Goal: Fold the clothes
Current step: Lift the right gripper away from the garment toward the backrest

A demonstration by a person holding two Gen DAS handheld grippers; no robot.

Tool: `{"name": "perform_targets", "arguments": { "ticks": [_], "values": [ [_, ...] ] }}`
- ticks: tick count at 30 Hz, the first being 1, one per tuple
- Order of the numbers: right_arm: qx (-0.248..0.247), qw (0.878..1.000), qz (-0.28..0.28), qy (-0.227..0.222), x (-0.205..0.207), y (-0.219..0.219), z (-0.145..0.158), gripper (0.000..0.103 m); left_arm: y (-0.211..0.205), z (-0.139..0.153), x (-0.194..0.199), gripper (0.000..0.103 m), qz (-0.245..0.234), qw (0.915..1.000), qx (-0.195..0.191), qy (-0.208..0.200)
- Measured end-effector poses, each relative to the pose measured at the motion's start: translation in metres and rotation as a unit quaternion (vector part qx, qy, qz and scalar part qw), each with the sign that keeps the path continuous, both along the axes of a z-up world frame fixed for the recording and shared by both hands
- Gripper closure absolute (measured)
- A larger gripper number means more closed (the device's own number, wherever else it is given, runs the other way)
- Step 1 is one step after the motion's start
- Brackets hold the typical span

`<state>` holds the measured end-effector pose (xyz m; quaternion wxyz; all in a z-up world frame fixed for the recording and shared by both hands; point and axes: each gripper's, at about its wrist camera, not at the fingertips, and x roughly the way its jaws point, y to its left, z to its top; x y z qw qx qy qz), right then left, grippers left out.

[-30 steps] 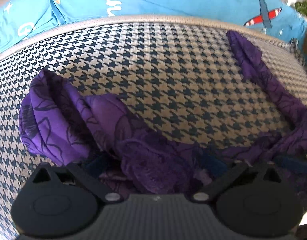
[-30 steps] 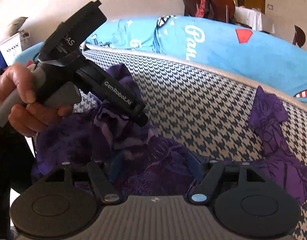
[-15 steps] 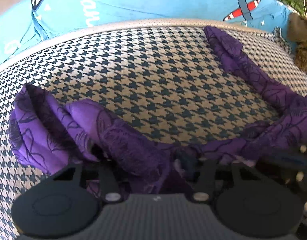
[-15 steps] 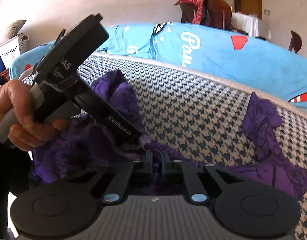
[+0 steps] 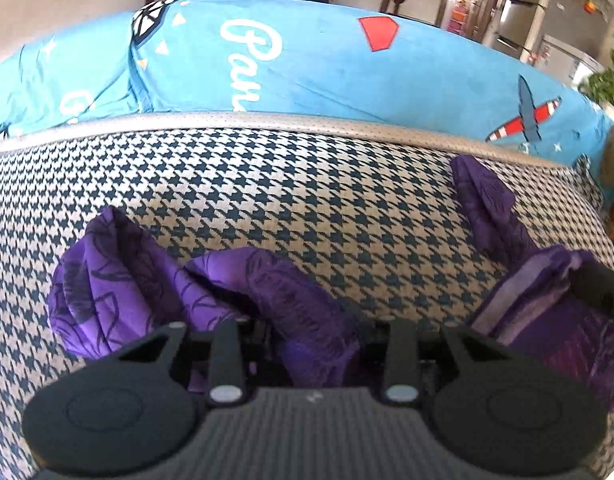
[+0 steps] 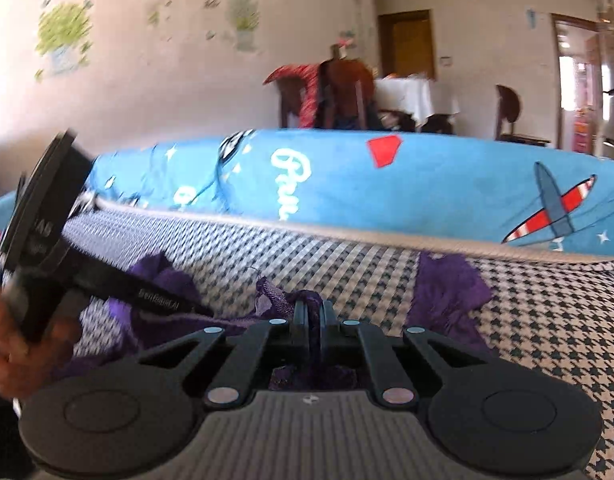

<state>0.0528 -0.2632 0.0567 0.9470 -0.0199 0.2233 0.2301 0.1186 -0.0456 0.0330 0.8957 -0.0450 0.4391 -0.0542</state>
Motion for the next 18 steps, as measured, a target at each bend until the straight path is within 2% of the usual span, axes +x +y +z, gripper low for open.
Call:
{"name": "perform_targets", "arguments": {
  "ticks": [3,14,18],
  "values": [
    [0.016,0.999,-0.024,-0.014,0.006,-0.001,0.006,0.096,0.002,-0.002,0.005,0.071,0.011,0.9998,-0.015,-0.005],
    [0.013,0.996,-0.064,-0.053,0.031,0.012,0.017,0.096,-0.001,-0.002,0.037,0.069,0.06,0.9979,0.0,-0.024],
    [0.029,0.995,-0.071,-0.059,0.047,0.015,0.021,0.096,0.002,0.0,0.052,0.069,0.084,0.9957,0.01,-0.037]
  ]
}}
